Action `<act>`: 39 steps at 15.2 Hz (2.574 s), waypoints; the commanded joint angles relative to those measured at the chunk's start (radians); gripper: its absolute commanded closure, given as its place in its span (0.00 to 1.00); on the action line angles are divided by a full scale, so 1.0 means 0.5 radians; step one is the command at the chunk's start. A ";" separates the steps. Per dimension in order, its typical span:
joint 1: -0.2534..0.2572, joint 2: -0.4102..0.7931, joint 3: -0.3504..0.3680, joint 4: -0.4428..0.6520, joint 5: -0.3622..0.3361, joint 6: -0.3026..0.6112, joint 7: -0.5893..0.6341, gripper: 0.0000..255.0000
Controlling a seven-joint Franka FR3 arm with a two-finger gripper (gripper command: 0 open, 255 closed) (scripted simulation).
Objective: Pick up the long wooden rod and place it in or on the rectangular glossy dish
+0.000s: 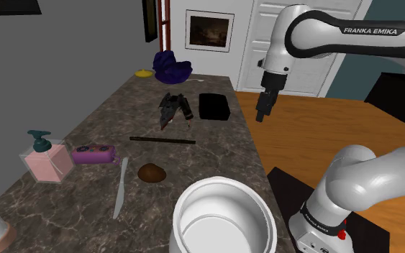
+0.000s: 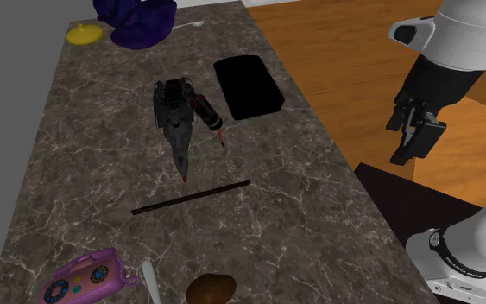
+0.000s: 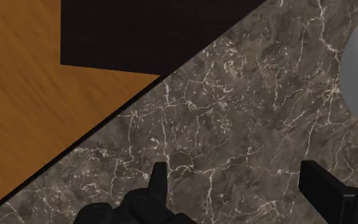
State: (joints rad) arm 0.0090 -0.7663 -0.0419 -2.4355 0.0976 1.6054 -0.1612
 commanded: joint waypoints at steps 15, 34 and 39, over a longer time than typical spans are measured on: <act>0.188 1.043 0.087 0.429 -0.015 0.659 -0.322 0.00; 0.405 2.454 0.253 1.721 -0.226 0.846 -0.574 0.00; 0.420 2.559 0.256 1.750 -0.243 0.923 -0.581 0.00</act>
State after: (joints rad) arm 0.2188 0.5059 0.0861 -1.5580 -0.0229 2.0571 -0.4512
